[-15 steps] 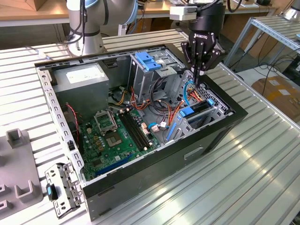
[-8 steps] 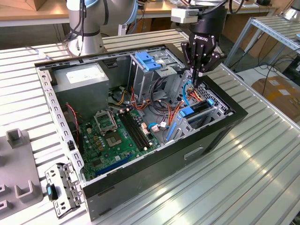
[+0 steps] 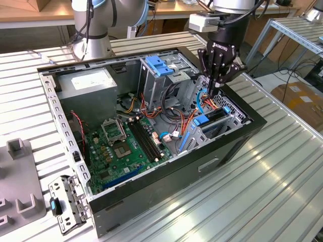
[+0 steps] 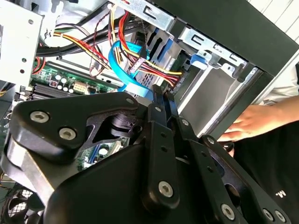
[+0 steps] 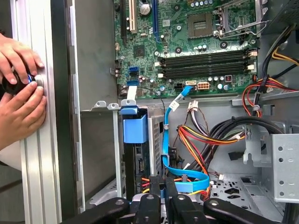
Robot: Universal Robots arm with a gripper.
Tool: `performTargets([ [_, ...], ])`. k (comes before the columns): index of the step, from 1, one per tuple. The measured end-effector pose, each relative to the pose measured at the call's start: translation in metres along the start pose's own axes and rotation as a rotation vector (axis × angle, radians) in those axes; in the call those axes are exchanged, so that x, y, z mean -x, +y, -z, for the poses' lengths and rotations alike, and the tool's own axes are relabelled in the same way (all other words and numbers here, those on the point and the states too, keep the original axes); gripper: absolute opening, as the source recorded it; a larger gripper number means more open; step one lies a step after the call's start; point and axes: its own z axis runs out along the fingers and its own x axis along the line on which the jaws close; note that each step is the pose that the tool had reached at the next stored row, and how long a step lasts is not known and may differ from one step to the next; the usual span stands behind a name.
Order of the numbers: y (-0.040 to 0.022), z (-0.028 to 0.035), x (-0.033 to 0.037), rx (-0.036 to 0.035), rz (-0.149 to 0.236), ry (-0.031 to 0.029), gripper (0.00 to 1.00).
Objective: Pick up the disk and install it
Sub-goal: 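Insert the second disk wire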
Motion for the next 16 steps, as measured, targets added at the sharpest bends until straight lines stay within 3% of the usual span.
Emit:
performTargets([
  [16,0.0000,-0.0003,-0.0012,-0.0004,0.000,0.0001,0.16],
])
